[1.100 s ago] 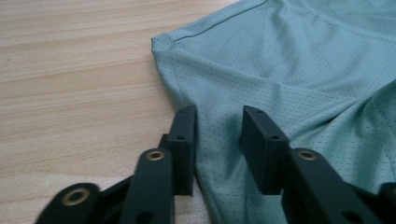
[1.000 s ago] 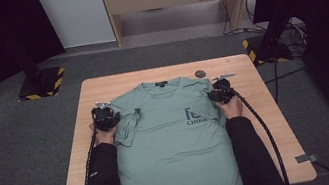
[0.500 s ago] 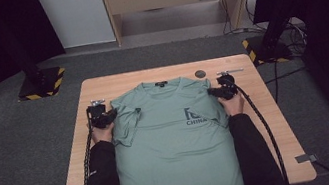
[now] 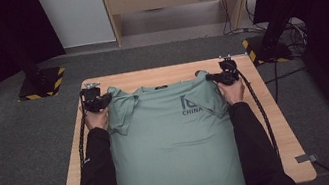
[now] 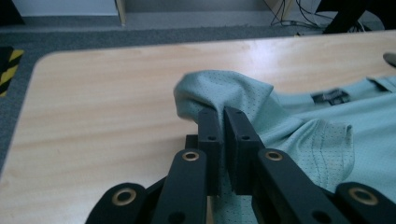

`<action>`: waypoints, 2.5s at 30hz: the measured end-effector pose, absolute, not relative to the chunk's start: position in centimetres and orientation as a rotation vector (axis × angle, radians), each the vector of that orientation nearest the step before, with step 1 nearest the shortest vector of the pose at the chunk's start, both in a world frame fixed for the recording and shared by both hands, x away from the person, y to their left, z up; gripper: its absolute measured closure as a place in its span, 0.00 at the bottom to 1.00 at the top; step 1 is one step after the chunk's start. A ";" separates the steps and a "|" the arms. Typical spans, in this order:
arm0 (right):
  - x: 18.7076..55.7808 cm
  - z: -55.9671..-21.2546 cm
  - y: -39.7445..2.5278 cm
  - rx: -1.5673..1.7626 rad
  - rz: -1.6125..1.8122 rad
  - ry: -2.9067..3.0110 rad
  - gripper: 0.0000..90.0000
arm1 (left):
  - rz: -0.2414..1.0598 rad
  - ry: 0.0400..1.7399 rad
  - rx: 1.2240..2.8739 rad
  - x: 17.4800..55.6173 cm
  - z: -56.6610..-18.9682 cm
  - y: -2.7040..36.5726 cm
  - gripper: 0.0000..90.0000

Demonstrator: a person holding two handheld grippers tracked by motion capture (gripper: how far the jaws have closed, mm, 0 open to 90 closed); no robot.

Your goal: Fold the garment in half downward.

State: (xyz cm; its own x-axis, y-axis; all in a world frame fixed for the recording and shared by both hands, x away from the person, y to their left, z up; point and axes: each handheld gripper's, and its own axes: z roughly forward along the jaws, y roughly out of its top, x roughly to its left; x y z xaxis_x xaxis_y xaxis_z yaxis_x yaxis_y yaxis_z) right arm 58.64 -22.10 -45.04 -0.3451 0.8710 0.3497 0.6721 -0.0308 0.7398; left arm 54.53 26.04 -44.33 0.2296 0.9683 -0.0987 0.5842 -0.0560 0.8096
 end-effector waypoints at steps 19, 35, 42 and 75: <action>57.3 -36.2 -21.8 1.457 1.368 1.849 0.94 | 0.765 1.251 1.683 52.6 -34.2 25.5 0.95; 46.4 -35.2 -24.2 1.290 1.471 1.976 0.94 | 0.667 1.076 1.650 40.3 -34.9 25.6 0.95; 41.8 -37.3 -25.0 1.261 1.517 2.046 0.94 | 0.589 1.080 1.675 35.6 -36.9 26.5 0.95; 37.9 -44.5 -26.2 1.343 1.264 2.185 0.43 | 0.408 1.288 1.866 33.7 -47.5 27.4 0.60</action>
